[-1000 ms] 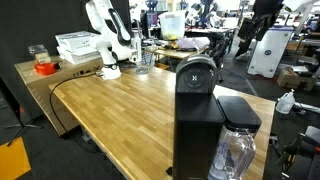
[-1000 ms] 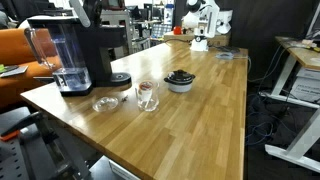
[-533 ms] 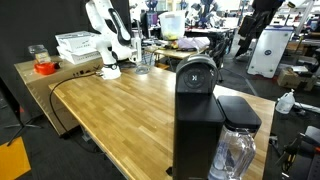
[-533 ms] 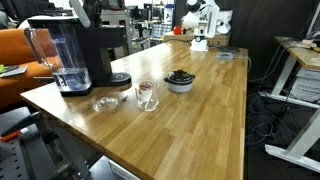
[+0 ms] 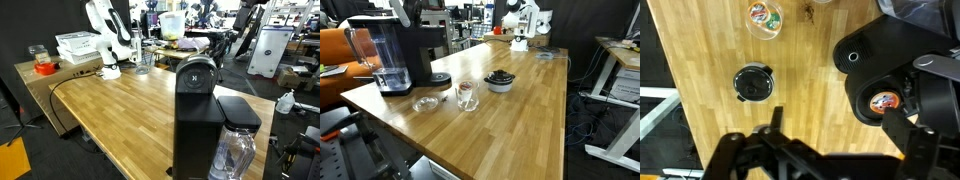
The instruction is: Close the coffee machine chamber
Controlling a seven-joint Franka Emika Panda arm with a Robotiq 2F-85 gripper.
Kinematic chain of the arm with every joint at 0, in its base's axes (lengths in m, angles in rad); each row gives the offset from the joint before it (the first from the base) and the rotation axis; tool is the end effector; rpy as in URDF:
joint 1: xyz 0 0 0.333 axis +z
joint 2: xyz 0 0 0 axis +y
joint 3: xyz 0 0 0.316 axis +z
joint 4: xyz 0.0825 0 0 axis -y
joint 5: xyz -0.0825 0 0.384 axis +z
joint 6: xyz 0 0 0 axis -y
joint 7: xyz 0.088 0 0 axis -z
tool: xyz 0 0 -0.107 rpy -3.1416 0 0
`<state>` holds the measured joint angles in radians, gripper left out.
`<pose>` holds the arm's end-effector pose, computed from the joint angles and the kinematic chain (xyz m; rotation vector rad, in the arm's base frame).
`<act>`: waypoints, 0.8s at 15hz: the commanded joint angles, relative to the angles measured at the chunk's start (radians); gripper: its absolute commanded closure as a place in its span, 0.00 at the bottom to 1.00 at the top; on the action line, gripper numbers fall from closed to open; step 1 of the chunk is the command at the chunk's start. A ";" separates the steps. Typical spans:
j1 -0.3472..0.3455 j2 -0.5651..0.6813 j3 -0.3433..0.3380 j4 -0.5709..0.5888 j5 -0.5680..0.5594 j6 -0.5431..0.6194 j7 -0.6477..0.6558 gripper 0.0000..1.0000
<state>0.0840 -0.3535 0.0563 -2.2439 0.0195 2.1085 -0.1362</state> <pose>0.4626 0.0685 0.5300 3.0937 0.4155 0.3410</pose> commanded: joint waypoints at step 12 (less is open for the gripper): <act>0.032 0.057 -0.022 0.056 0.064 -0.068 -0.080 0.00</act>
<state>0.0967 -0.3192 0.0481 -2.2187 0.0328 2.0967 -0.1631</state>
